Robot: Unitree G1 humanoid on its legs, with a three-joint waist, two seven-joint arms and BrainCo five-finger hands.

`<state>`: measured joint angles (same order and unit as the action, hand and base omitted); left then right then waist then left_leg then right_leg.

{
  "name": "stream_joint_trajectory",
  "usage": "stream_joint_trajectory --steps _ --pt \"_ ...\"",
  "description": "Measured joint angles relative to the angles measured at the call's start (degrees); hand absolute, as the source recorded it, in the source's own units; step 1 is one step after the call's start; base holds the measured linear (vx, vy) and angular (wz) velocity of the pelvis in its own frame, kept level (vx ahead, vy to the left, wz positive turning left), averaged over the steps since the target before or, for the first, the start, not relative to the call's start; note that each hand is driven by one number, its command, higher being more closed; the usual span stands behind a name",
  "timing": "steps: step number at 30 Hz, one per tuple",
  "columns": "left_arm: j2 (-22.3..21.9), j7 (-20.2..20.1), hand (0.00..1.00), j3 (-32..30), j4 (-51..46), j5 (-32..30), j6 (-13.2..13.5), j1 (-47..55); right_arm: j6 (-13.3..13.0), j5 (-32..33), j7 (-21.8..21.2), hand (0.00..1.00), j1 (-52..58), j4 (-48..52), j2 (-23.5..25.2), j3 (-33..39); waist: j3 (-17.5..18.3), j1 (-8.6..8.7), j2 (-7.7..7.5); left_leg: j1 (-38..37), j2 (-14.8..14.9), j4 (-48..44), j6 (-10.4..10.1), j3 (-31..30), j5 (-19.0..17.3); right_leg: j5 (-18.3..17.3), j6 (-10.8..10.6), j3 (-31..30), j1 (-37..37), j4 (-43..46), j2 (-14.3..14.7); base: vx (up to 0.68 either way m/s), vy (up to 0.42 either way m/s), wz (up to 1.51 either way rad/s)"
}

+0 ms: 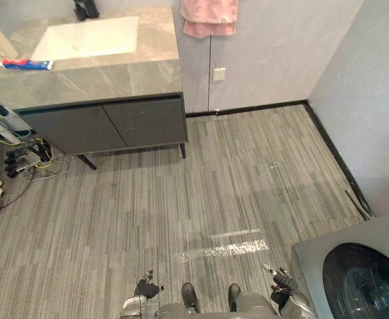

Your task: Organize washtable

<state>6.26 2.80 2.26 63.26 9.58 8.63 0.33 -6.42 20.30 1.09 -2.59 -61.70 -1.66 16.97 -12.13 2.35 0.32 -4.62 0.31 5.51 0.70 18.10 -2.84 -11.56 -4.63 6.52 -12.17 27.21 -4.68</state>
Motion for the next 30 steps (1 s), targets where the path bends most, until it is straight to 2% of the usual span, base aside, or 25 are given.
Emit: stream_joint_trajectory --steps 3,4,6,7,8,9,10,11,12,13,14,15,17,18,19,20,22,23,24,25,26,27,28,29,30 --pt "0.7 0.9 0.0 -0.1 0.0 1.9 0.0 -1.4 -0.3 0.0 0.1 0.0 -0.2 0.2 -0.3 -1.0 -0.8 0.09 0.85 -1.2 3.6 0.0 -2.4 1.2 -1.8 0.4 0.1 4.6 -5.0 -4.8 -0.5 0.21 0.01 -0.27" --pt "1.2 1.2 0.0 -0.2 0.0 2.2 0.2 -2.3 -0.6 0.0 0.1 0.0 0.0 0.1 -0.6 -1.7 -1.0 0.17 1.05 -2.1 5.1 -0.1 -3.7 1.3 -2.7 2.7 -0.5 5.5 -6.6 -9.9 -0.7 0.43 -0.034 -0.11" --pt "1.3 1.1 0.0 -0.2 0.1 2.1 0.5 -3.4 -0.6 -0.2 0.1 0.0 1.3 0.1 -0.6 -2.4 -0.9 0.38 -0.34 -4.7 5.9 -0.2 -6.7 1.1 -4.5 8.3 -1.9 7.7 -8.2 -17.7 -2.7 0.46 -0.066 0.04" --pt "1.3 1.1 0.0 -0.3 0.1 2.1 0.6 -3.6 -0.6 0.0 0.0 0.0 1.9 0.2 -0.3 -2.4 -0.9 0.42 -0.88 -5.4 5.9 -0.7 -6.9 0.9 -4.7 9.5 -1.7 7.7 -8.2 -18.7 -3.5 0.43 -0.135 0.26" --pt "1.1 1.1 0.0 -0.7 0.2 2.0 0.6 -3.3 -0.7 -0.1 0.0 0.0 2.2 0.4 -0.3 -2.4 -0.8 0.9 -1.28 -7.0 7.3 -2.5 -9.0 0.8 -6.8 11.3 -0.8 7.7 -8.3 -19.0 -3.6 0.6 -0.244 0.52" --pt "1.1 1.0 0.0 -1.9 -0.2 2.0 0.8 -2.4 -0.6 -0.4 -0.1 0.0 2.4 0.5 -0.5 -3.1 -0.1 1.71 -1.34 -7.1 9.2 -5.8 -11.2 -0.3 -8.3 11.4 0.2 7.9 -8.1 -17.2 -3.0 0.62 -0.298 0.6" --pt "1.4 1.0 0.0 -2.8 -0.5 2.0 0.9 -2.0 -0.6 -0.8 -0.1 0.0 2.8 0.3 -0.3 -4.1 0.5 1.71 -2.54 -5.9 9.7 -9.5 -11.8 -1.0 -8.7 13.7 1.4 7.6 -8.2 -16.3 -2.9 0.77 -0.515 0.53" --pt "0.7 1.1 0.0 -5.1 -0.8 2.3 0.8 -1.3 -0.5 -1.6 -0.2 0.0 2.5 0.0 -0.6 -4.7 1.5 0.89 -1.89 -1.4 14.1 -21.6 -12.2 -2.7 -9.2 15.9 4.6 8.2 -7.4 -14.4 -0.8 0.63 -0.48 0.1" --pt "-0.3 1.1 0.0 -6.4 -0.8 2.8 0.7 -0.8 -0.6 -2.4 -0.2 0.0 2.4 0.1 -1.3 -5.0 1.6 -0.13 -0.35 1.5 17.0 -29.3 -10.1 -3.0 -7.5 14.3 6.1 8.4 -6.2 -14.4 1.3 0.63 -0.487 -0.16" --pt "-1.2 1.0 0.0 -7.3 -0.8 3.7 0.6 -0.2 -0.7 -2.8 -0.2 0.0 2.1 0.0 -1.9 -5.2 1.5 -0.46 0.64 3.1 18.7 -34.4 -8.0 -3.3 -5.5 13.4 7.1 8.5 -4.9 -14.7 2.6 0.67 -0.397 -0.45" --pt "-3.3 1.0 0.0 -8.3 -0.7 5.6 0.5 1.2 -0.7 -2.9 -0.1 0.0 1.9 0.0 -2.6 -6.3 1.6 -0.83 2.25 5.3 21.2 -43.7 -6.6 -4.0 -2.6 12.0 8.2 7.9 -1.3 -16.3 4.7 0.81 -0.435 -0.55" --pt "-4.1 0.9 0.0 -9.4 -0.9 7.5 0.7 1.8 -0.6 -3.0 -0.1 0.0 1.8 -0.3 -3.7 -6.8 1.5 -1.55 2.79 6.6 21.7 -51.2 -8.3 -4.6 -3.9 11.3 9.0 6.7 3.6 -19.0 6.4 0.81 -0.411 -0.51" --pt "-3.8 0.9 0.0 -9.4 -1.3 9.1 0.8 1.8 -0.5 -3.0 -0.1 0.0 1.9 -1.3 -3.8 -7.6 1.0 -1.77 1.89 7.7 20.2 -57.1 -9.5 -4.5 -6.7 10.4 10.3 4.6 11.5 -22.9 6.9 0.6 -0.252 -0.28" --pt "-3.8 0.8 0.0 -9.4 -2.4 10.1 0.9 1.9 -0.5 -3.0 -0.1 0.0 1.7 -2.1 -4.0 -7.9 0.8 -2.02 0.9 9.8 18.2 -58.5 -9.0 -3.6 -9.3 9.4 10.9 2.6 15.4 -24.7 6.6 0.55 -0.168 -0.15" --pt "-3.8 0.8 0.0 -9.4 -3.1 10.1 1.1 1.9 -0.4 -3.0 -0.1 0.0 1.4 -2.2 -4.2 -7.9 0.8 -2.22 0.77 11.5 17.0 -58.4 -8.5 -3.5 -10.5 8.9 11.2 1.8 16.9 -25.3 6.4 0.49 -0.084 -0.2" --pt "-4.0 0.6 0.0 -9.2 -4.3 10.1 1.4 1.9 -0.5 -2.8 -0.1 0.0 1.1 -2.2 -4.7 -7.8 0.9 -2.94 0.72 15.5 14.5 -56.4 -7.5 -3.2 -12.3 8.1 11.3 0.9 19.0 -26.3 6.0 0.36 -0.025 -0.25" --pt "-4.0 0.4 0.0 -9.1 -5.4 10.1 1.8 1.9 -0.4 -2.6 -0.1 0.0 0.4 -2.3 -4.9 -7.3 0.7 -3.57 0.55 19.9 11.4 -50.9 -6.8 -3.1 -12.7 7.1 11.0 0.4 20.7 -27.0 5.2 0.42 0.011 -0.35" --pt "-3.9 0.1 0.0 -8.7 -5.7 10.1 1.9 1.9 -0.6 -2.3 -0.1 0.0 -0.4 -2.0 -4.9 -6.1 0.7 -3.98 0.42 23.6 6.7 -38.0 -6.9 -4.1 -11.7 5.3 9.2 0.3 23.0 -27.6 3.7 0.42 0.033 -0.43" --pt "-4.0 0.1 0.0 -8.6 -5.7 10.0 1.8 2.1 -0.7 -2.3 -0.1 0.0 -0.4 -1.9 -5.0 -6.1 0.9 -4.41 0.78 24.4 5.3 -31.6 -6.9 -4.8 -9.9 4.4 8.5 0.1 23.9 -27.8 3.4 0.42 0.074 -0.56" --pt "-4.3 0.0 0.0 -8.1 -5.7 10.0 1.8 2.7 -0.9 -2.3 -0.1 0.0 0.2 -2.0 -5.7 -6.1 1.4 -5.18 2.08 25.4 4.2 -21.9 -6.8 -6.7 -6.1 2.9 7.2 -0.6 26.2 -29.1 3.7 0.42 0.138 -0.55" --pt "-4.6 0.0 0.0 -7.8 -5.5 10.0 1.8 3.8 -0.8 -2.4 -0.1 0.0 0.7 -2.1 -5.7 -6.2 2.0 -6.01 3.26 26.9 3.9 -17.4 -5.8 -8.6 -3.0 0.7 5.9 -1.3 28.2 -29.8 4.6 0.54 0.239 -0.56" --pt "-4.8 -0.1 0.0 -8.3 -5.5 10.6 1.9 4.2 -0.7 -2.4 0.0 0.0 1.3 -2.3 -5.4 -6.2 2.3 -6.55 3.05 26.9 3.8 -19.0 -4.4 -9.5 0.6 -0.3 5.5 -2.0 29.2 -29.6 4.4 0.48 0.235 -0.42" --pt "-4.4 -0.1 0.0 -9.8 -5.5 10.6 2.0 4.8 -0.4 -2.6 -0.2 0.0 2.1 -2.6 -4.2 -6.3 3.6 -6.56 1.57 26.6 2.3 -20.1 -2.0 -9.9 4.0 -2.3 5.0 -2.4 30.0 -28.4 2.7 0.5 0.235 -0.2" --pt "-3.8 -0.2 0.0 -10.5 -5.4 10.6 2.0 4.9 -0.3 -2.9 -0.2 0.0 2.1 -2.6 -3.3 -6.3 4.2 -6.2 0.05 26.4 0.9 -20.0 -1.1 -9.9 4.5 -2.8 4.8 -2.5 29.0 -26.0 1.4 0.5 0.192 -0.21" --pt "-3.6 -0.2 0.0 -11.2 -5.3 10.7 2.0 4.9 -0.3 -3.0 -0.3 0.0 2.2 -2.7 -3.0 -6.4 4.6 -6.53 -0.63 25.6 0.5 -19.5 -0.2 -9.3 4.6 -2.8 4.7 -3.4 26.3 -19.7 0.4 0.62 0.227 -0.22"
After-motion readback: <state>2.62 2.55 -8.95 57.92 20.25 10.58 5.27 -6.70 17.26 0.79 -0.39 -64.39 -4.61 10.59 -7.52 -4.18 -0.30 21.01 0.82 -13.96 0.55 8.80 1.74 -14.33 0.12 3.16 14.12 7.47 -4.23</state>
